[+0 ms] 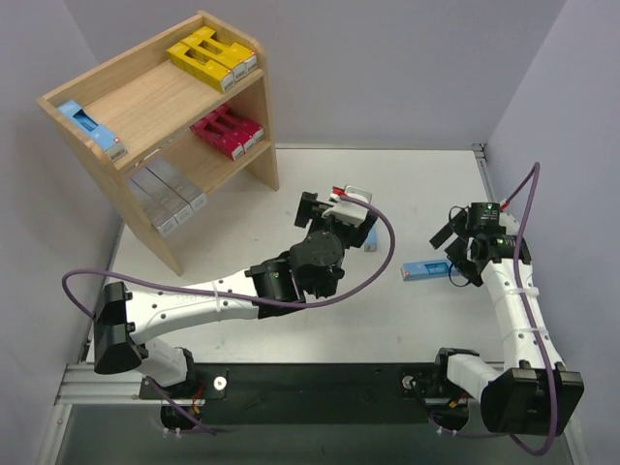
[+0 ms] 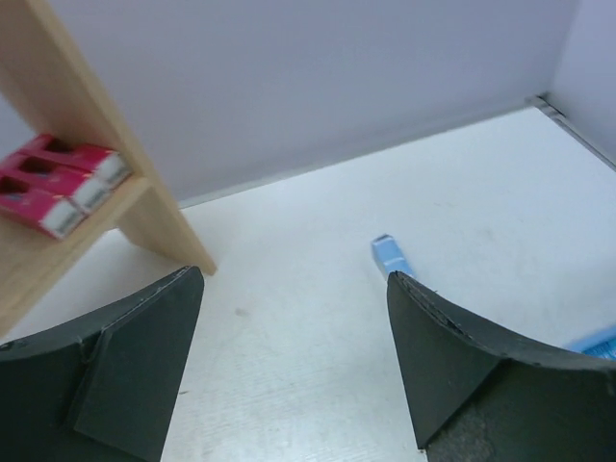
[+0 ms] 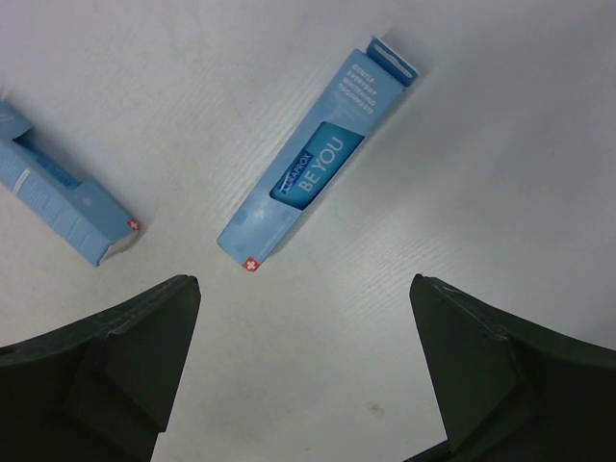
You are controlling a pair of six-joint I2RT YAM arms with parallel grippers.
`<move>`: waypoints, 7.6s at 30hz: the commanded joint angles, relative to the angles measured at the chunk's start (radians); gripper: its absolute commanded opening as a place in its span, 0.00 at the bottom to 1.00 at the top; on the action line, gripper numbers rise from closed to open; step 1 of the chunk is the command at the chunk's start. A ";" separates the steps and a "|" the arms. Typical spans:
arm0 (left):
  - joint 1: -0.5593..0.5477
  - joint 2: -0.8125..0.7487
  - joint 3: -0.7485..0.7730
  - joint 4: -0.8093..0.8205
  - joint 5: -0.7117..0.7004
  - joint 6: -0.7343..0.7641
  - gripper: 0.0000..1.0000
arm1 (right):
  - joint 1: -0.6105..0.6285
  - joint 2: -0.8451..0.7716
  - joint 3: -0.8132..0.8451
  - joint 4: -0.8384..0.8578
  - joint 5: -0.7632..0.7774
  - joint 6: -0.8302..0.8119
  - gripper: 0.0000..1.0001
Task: Place and organize the toothpastes onto the shelf
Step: Pick up the toothpaste from the center of the board, then place the toothpaste on the shelf.
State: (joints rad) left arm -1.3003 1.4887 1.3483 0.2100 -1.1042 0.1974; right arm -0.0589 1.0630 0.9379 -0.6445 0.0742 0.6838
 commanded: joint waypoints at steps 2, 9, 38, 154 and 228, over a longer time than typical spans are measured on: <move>0.015 -0.051 -0.106 -0.058 0.384 -0.193 0.93 | -0.077 0.084 -0.059 0.034 0.026 0.186 0.98; 0.113 -0.175 -0.374 0.051 0.754 -0.266 0.97 | -0.173 0.230 -0.077 0.140 0.036 0.275 0.98; 0.154 -0.076 -0.560 0.270 1.125 -0.204 0.97 | -0.153 0.433 -0.105 0.260 -0.142 0.201 0.43; 0.732 0.008 0.784 -0.994 0.072 -0.391 0.16 | 0.192 -0.285 0.021 0.134 0.125 -0.121 1.00; 0.891 0.182 1.002 -0.926 0.233 -0.377 0.73 | 0.298 -0.362 -0.085 0.132 0.122 -0.188 0.98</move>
State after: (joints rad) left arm -0.4389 1.6283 2.2803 -0.6270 -0.9684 -0.0971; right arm 0.2310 0.7094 0.8600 -0.5270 0.1864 0.5140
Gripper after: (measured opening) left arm 0.734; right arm 0.982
